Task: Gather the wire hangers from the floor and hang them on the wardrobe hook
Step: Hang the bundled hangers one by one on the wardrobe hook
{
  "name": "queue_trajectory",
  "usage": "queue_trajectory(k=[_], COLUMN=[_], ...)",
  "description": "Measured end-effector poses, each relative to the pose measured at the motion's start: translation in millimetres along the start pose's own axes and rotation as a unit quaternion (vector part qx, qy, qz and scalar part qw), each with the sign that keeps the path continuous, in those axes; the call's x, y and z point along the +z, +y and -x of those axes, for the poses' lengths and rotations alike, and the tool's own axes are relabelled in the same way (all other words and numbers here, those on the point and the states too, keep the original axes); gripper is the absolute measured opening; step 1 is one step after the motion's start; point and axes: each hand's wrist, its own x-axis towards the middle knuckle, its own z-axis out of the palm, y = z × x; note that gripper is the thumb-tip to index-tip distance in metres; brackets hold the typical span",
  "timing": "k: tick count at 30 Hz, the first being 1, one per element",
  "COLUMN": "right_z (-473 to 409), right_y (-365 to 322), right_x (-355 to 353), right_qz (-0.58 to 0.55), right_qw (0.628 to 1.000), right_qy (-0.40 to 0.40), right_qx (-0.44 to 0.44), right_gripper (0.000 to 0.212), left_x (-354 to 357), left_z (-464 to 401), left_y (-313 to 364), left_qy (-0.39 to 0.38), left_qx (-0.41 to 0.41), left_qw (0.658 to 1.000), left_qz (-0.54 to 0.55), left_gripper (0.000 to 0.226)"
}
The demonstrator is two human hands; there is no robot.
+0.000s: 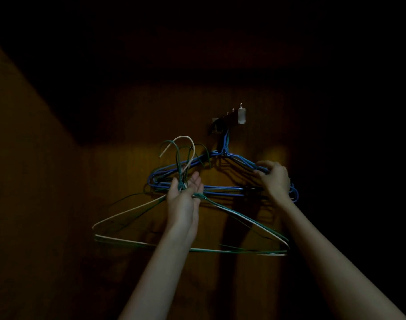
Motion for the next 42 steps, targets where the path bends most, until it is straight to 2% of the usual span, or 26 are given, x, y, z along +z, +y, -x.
queue_trajectory(k=[3, 7, 10, 13, 18, 21, 26, 31, 34, 42], right_z=[16, 49, 81, 111, 149, 159, 173, 182, 186, 179], right_y=[-8, -32, -49, -62, -78, -84, -95, -100, -102, -95], right_x=[-15, -38, -48, -48, -45, -46, -53, -63, -65, -79], right_qz=[-0.013, -0.099, -0.144, -0.152, -0.167, -0.173, -0.219, -0.26, -0.242, -0.183], right_qw=[0.999, 0.993, 0.983, 0.971, 0.943, 0.935, 0.911, 0.897, 0.911, 0.959], right_qy=[0.001, -0.023, -0.069, -0.153, -0.279, -0.304, -0.348, -0.358, -0.332, -0.218], right_qx=[-0.03, -0.063, -0.086, -0.101, -0.069, -0.059, -0.011, 0.012, 0.011, 0.015], right_gripper=[0.022, 0.014, 0.01, 0.011, 0.01, 0.007, 0.014, 0.011, 0.014, 0.017], left_x=[0, -2, -4, -7, -14, -20, -33, -36, -36, -35], left_z=[5, 16, 26, 35, 52, 64, 78, 91, 96, 114], left_y=[1, 1, 0, -1, 2, 9, 22, 30, 30, 29], left_qy=[-0.005, -0.015, -0.015, -0.013, -0.017, -0.021, -0.024, -0.032, -0.033, -0.032], left_qx=[0.004, -0.001, -0.004, -0.007, -0.01, -0.001, -0.022, -0.025, -0.028, -0.022], left_qw=[1.0, 1.0, 1.0, 1.0, 1.0, 0.999, 0.999, 0.998, 0.998, 0.998], left_qz=[-0.003, 0.007, 0.012, 0.012, -0.014, -0.03, -0.036, -0.042, -0.042, -0.046], left_gripper=[0.058, 0.057, 0.057, 0.055, 0.047, 0.044, 0.046, 0.043, 0.037, 0.042])
